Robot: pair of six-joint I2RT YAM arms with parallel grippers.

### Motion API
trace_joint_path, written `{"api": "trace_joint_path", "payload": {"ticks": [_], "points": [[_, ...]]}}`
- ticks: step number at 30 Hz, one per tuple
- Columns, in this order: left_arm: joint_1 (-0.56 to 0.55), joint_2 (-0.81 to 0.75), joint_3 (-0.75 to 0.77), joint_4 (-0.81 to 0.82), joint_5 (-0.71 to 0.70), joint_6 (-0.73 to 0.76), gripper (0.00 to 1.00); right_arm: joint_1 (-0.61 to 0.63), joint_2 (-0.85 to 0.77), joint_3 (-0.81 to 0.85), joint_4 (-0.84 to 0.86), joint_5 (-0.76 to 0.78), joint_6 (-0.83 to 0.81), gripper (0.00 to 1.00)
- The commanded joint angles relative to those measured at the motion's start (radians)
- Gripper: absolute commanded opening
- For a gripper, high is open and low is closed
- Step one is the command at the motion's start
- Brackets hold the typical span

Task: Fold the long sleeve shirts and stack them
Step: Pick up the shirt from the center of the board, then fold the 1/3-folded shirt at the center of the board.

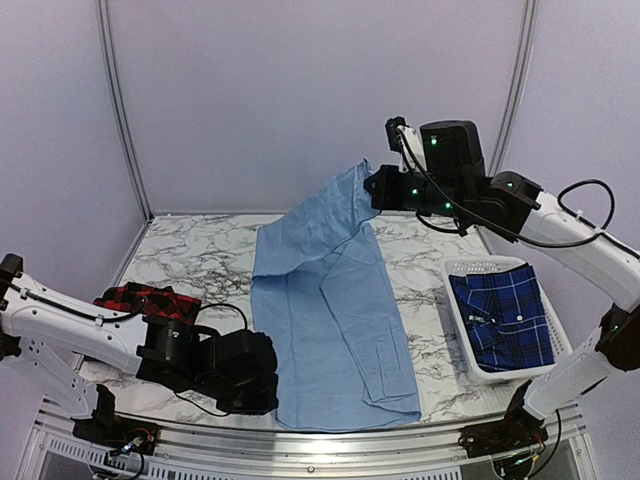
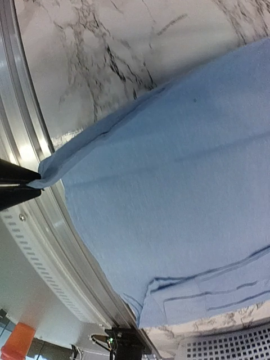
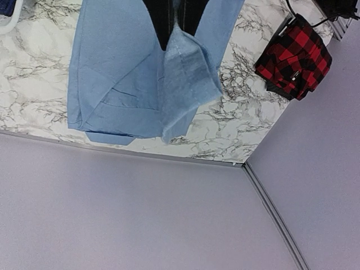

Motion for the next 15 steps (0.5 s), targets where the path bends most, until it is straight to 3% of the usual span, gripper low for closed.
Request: {"api": "trace_joint_path", "payload": {"ticks": [1,8,15], "points": [[-0.011,0.079,0.140,-0.057,-0.002,0.107,0.00,0.000,-0.040,0.075,-0.063,0.137,-0.089,0.00],[-0.009,0.282,0.375,-0.102,0.044,0.239,0.00,-0.045,-0.058,0.092,-0.118,0.268,-0.184,0.00],[-0.001,0.443,0.522,-0.105,0.090,0.302,0.00,-0.140,-0.111,0.048,-0.149,0.240,-0.190,0.00]]}}
